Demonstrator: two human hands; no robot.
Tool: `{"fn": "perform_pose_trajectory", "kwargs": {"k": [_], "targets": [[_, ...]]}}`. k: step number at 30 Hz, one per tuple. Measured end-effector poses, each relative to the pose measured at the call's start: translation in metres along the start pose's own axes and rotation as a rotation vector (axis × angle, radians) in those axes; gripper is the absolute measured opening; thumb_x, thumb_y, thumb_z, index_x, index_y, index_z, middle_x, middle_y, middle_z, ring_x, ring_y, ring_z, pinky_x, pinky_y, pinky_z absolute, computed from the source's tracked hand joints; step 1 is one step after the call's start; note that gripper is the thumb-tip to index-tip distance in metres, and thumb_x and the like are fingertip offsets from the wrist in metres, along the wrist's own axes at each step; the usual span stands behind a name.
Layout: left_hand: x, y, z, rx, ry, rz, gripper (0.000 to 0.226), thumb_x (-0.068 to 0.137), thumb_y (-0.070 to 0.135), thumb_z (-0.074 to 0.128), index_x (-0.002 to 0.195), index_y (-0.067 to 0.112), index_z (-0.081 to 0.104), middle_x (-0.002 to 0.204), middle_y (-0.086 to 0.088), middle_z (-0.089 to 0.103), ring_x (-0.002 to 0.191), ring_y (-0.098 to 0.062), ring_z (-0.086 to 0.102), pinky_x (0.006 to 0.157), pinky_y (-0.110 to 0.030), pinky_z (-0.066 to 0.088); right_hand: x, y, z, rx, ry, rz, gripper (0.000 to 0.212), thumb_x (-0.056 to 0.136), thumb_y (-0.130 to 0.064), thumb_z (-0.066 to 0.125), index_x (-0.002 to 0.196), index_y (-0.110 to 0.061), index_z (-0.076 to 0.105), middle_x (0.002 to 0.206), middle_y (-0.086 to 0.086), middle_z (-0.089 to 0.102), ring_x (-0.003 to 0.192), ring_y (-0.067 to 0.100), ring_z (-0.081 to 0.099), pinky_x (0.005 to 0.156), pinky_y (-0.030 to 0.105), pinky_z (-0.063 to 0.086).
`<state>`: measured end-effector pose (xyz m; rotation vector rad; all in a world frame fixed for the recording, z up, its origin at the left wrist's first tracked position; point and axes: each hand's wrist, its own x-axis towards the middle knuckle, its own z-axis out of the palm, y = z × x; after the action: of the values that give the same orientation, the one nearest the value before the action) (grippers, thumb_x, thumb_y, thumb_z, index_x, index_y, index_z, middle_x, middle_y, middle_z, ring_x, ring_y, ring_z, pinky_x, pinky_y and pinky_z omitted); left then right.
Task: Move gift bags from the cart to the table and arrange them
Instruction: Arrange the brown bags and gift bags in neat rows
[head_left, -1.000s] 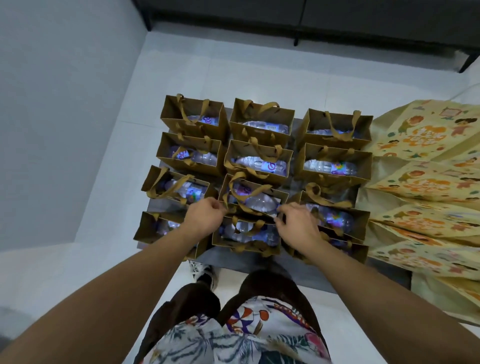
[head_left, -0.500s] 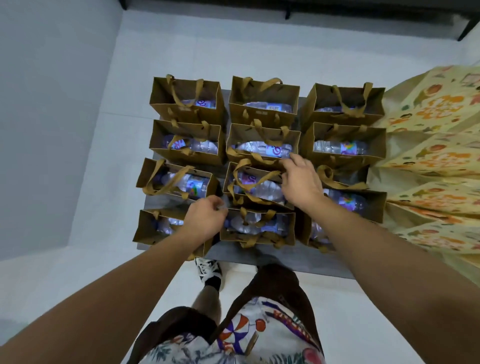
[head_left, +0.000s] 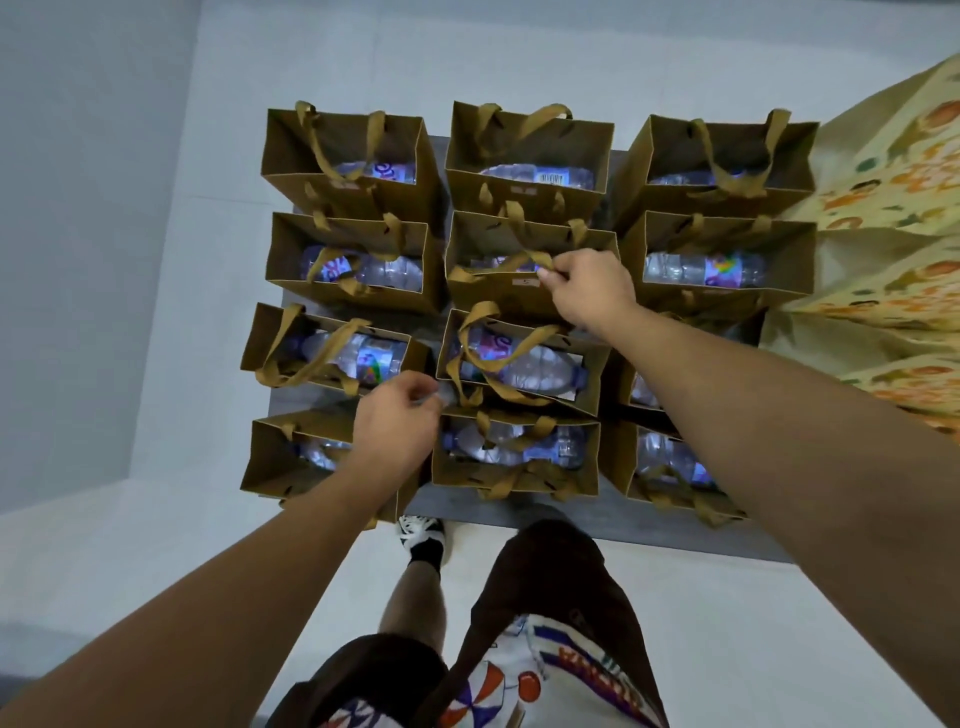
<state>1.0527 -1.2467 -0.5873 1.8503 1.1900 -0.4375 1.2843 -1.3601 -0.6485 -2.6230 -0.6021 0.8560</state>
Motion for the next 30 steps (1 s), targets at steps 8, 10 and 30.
{"fn": "perform_pose_trajectory", "kwargs": {"k": [8,10,30], "targets": [[-0.001,0.006,0.007,0.034,0.013,0.010,0.019,0.101,0.024,0.057,0.118,0.023,0.065,0.109,0.002,0.067,0.087,-0.005,0.059,0.071,-0.020,0.048,-0.007,-0.001,0.002,0.076,-0.067,0.029,0.020,0.100,-0.040,0.058,0.100,-0.025,0.072,0.093,-0.003,0.066,0.094,0.020,0.061,0.085,0.040,0.053],[-0.002,0.015,0.012,0.060,0.013,0.026,0.018,0.101,0.024,0.057,0.116,0.024,0.065,0.107,0.002,0.068,0.092,-0.014,0.063,0.084,-0.034,0.056,-0.019,0.006,-0.001,0.149,-0.026,0.032,0.020,0.095,-0.035,0.067,0.113,-0.027,0.072,0.106,-0.004,0.067,0.103,0.016,0.060,0.090,0.035,0.051],[0.009,0.131,0.131,0.131,-0.087,0.151,0.015,0.098,0.018,0.057,0.107,0.023,0.069,0.085,0.009,0.063,0.079,-0.011,0.061,0.070,-0.031,0.052,-0.001,0.191,-0.100,0.027,-0.022,0.199,0.024,0.093,-0.013,0.064,0.108,-0.029,0.074,0.113,0.000,0.071,0.108,0.021,0.062,0.098,0.037,0.051]]}}
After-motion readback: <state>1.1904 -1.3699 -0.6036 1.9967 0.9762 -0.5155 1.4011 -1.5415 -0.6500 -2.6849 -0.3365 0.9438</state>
